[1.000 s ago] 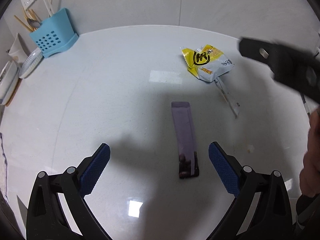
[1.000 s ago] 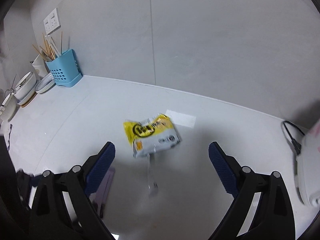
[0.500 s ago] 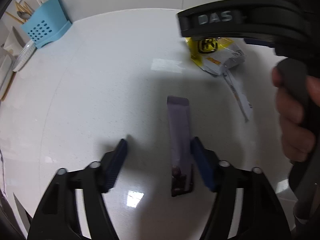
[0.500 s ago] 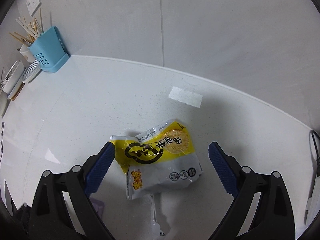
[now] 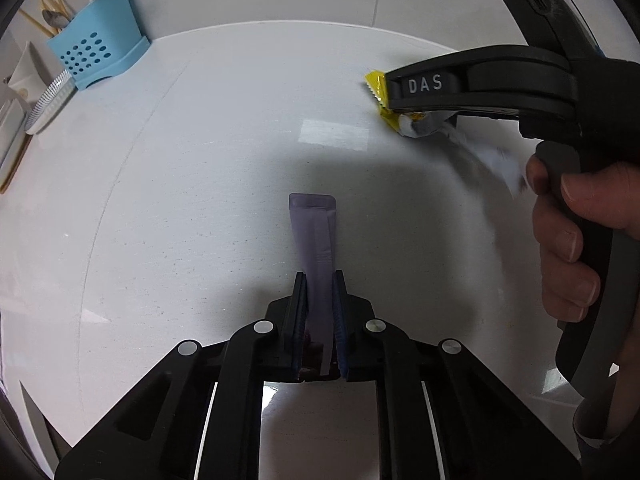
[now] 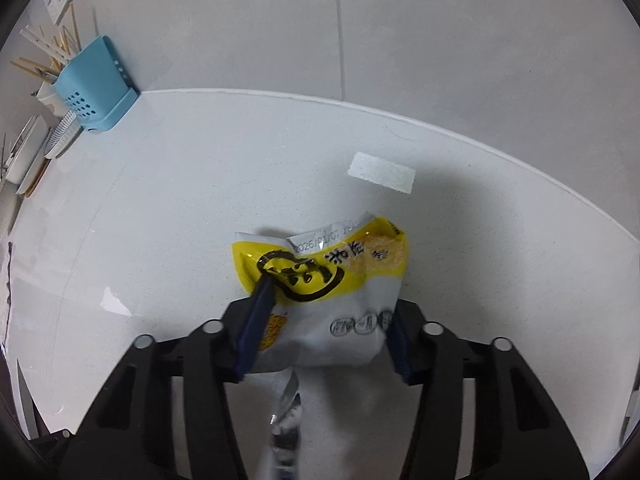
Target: Collect trash
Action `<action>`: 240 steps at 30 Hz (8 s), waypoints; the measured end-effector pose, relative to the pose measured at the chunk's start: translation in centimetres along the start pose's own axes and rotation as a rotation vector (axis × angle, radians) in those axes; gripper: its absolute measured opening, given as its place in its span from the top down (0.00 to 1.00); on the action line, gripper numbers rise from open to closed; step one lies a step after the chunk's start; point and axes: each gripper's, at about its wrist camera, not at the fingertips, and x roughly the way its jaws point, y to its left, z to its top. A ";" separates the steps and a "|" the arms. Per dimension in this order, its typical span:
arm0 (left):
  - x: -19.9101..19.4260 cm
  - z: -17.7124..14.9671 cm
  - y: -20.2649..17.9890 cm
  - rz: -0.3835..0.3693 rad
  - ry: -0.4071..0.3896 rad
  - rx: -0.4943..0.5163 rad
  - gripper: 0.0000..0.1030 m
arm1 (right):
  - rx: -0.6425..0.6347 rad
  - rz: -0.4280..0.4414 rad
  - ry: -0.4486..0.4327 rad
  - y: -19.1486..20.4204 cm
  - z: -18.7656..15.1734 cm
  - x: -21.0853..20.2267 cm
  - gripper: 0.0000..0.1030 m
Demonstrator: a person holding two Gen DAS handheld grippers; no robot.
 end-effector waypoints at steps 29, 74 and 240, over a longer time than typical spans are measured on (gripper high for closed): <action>-4.8 -4.1 2.3 -0.029 -0.098 0.008 0.89 | 0.034 -0.017 -0.174 3.4 -6.8 -7.2 0.95; -15.3 -29.4 10.3 -0.203 -0.046 0.169 0.89 | 0.103 -0.036 -0.228 16.4 -38.9 -22.4 0.96; -32.5 -32.1 12.1 -0.121 -0.210 0.154 0.06 | 0.314 -0.226 -0.233 17.1 -40.8 -41.1 0.08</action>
